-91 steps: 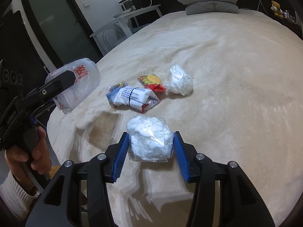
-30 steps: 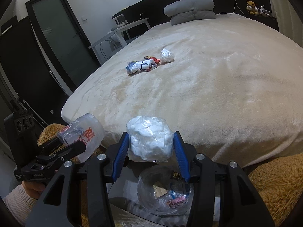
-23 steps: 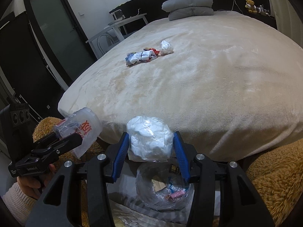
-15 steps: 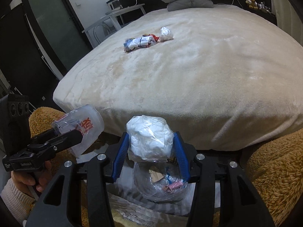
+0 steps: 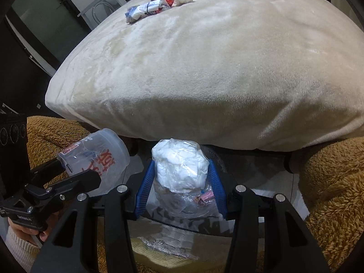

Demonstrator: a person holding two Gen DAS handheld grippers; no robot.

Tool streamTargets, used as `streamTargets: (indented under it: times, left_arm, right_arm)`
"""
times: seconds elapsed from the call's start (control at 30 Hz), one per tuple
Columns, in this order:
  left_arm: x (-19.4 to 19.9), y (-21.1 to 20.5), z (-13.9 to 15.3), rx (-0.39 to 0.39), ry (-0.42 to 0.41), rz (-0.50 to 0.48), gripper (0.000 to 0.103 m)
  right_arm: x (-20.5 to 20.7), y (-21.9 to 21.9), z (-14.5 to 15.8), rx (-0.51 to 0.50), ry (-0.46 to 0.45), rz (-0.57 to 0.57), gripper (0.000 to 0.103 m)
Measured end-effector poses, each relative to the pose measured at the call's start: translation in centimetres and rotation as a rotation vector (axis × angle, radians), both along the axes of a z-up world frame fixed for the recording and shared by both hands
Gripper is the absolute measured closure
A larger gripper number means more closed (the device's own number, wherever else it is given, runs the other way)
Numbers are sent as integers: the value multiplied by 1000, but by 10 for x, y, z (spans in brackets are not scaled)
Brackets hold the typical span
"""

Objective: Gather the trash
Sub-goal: 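Carry both held items down past the bed edge toward the clear plastic bag, then open the left tool over the clear bag while the right tool releases the bundle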

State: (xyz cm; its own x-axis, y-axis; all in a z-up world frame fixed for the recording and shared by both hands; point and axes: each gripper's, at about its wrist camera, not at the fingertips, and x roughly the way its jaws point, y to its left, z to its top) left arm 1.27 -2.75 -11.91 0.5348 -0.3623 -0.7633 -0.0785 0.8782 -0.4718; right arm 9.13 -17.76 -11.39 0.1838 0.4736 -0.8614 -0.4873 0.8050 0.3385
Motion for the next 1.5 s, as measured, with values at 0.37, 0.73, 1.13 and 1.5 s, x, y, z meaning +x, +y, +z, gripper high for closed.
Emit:
streamTargets:
  times: [0.37,0.73,1.13,1.5]
  left_arm:
    - [17,1,-35,17,167,24,20]
    - [30,-8,-66,26,314,18,20]
    - [29,-10,-67,33,337,1,16]
    - [27,-7,-62,49,311,29,7]
  right_arm:
    - [22,13,-38,-67,163,-50,54]
    - [30,28,-69,-123,281,-74,54]
    - [33,23,-67,-79,297,-107,42]
    - [33,21,-60,-59,277,-124,42]
